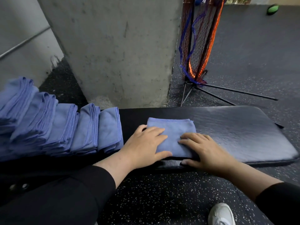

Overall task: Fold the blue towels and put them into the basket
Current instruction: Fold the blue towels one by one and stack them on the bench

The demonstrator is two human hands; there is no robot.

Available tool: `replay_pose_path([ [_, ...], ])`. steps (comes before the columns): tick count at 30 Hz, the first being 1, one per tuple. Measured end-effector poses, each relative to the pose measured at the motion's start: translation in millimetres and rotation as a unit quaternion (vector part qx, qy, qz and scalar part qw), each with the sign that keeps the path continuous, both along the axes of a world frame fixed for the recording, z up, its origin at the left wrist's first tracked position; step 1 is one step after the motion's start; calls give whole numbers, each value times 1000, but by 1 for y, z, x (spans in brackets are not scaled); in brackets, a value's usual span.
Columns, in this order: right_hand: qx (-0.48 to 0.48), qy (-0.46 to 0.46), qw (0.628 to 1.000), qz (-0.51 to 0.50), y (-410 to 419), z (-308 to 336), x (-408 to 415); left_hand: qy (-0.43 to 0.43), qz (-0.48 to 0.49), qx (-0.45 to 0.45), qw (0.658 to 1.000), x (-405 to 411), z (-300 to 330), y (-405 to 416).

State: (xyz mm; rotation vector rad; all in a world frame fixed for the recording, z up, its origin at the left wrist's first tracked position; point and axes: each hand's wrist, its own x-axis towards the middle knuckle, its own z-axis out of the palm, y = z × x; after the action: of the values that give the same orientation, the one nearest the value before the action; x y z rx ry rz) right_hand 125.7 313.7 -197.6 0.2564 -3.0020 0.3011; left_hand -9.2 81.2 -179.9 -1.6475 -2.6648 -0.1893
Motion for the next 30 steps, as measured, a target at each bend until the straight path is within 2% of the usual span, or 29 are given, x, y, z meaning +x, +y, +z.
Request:
replay_pose_path([
  [4,4,5,1000,-26,-4,2,-1,2,18,-20,1000,4,-4,-14],
  [8,-27,6,998,-49,-12,20,-6,3,33,11,999,8,8,-18],
  [11,-66,-28,996,-46,-10,36,-5,-67,59,42,995,9,24,-22],
  [15,-114,-94,986,-72,-9,47,-2,-196,137,58,969,-1,32,-23],
  [21,-235,-73,952,-181,1,47,-30,-268,232,133,926,-18,35,0],
  [22,-236,-63,950,-195,2,44,-35,-251,243,136,927,-21,31,3],
  [23,-220,-42,953,-204,4,42,-40,-188,229,136,945,-23,26,6],
  [24,-184,-11,961,-204,5,39,-44,-93,190,139,967,-26,21,9],
  [26,-78,68,980,-172,6,32,-51,45,82,154,984,-25,14,13],
  [27,-38,95,984,-147,5,29,-51,62,36,145,987,-22,11,14],
  [28,-12,108,986,-123,6,25,-50,40,18,105,994,-18,10,15],
  [30,-23,76,994,-78,9,15,-43,-19,45,-2,999,-12,6,13],
])
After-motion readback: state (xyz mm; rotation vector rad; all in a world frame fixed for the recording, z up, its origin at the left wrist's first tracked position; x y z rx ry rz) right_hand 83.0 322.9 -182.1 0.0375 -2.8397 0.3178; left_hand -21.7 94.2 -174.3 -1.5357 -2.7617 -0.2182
